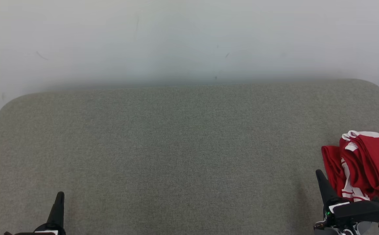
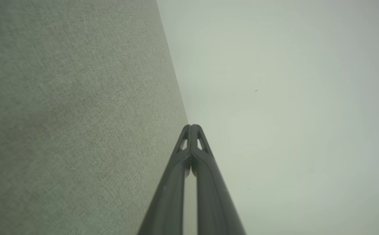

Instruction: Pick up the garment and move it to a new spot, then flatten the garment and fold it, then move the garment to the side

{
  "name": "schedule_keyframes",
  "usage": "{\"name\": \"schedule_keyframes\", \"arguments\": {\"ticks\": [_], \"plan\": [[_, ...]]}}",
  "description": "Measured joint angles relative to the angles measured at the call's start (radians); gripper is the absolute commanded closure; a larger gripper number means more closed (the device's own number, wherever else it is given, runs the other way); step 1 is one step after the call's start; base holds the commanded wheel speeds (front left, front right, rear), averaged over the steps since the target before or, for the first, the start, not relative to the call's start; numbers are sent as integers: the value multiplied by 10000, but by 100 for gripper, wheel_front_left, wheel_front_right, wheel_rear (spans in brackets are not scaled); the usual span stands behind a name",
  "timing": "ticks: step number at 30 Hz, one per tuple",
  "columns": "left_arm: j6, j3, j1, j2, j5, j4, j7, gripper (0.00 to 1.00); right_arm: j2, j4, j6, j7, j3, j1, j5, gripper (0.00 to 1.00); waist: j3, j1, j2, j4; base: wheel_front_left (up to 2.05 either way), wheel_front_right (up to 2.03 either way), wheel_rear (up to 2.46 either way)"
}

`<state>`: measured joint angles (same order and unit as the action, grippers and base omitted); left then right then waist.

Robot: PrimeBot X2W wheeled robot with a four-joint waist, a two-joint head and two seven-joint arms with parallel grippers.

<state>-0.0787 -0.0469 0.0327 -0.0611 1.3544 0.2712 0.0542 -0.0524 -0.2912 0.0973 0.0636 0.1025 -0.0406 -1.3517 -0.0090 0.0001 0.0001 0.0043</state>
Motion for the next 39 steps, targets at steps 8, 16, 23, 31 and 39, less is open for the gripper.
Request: {"name": "schedule_keyframes", "arguments": {"ticks": [8,16,23,31,39], "plan": [[-190,-171,192,88,1051,88,249,100,23,-29,98,251,138,-157,-1016,100,47,0,0,-19,0,0,0],[-374,-380,421,178,2013,196,522,100,48,-58,186,435,270,-358,-2107,100,94,0,0,-39,0,0,0],[-449,-435,505,211,2395,261,594,100,56,-65,228,512,311,-424,-2491,100,107,0,0,-44,0,0,0],[-449,-435,534,215,2395,261,594,100,58,-65,228,512,311,-484,-2493,100,107,0,0,-44,0,0,0],[-449,-435,534,215,2395,261,594,100,58,-65,228,510,311,-484,-2495,100,107,0,0,-44,0,0,0]]}}
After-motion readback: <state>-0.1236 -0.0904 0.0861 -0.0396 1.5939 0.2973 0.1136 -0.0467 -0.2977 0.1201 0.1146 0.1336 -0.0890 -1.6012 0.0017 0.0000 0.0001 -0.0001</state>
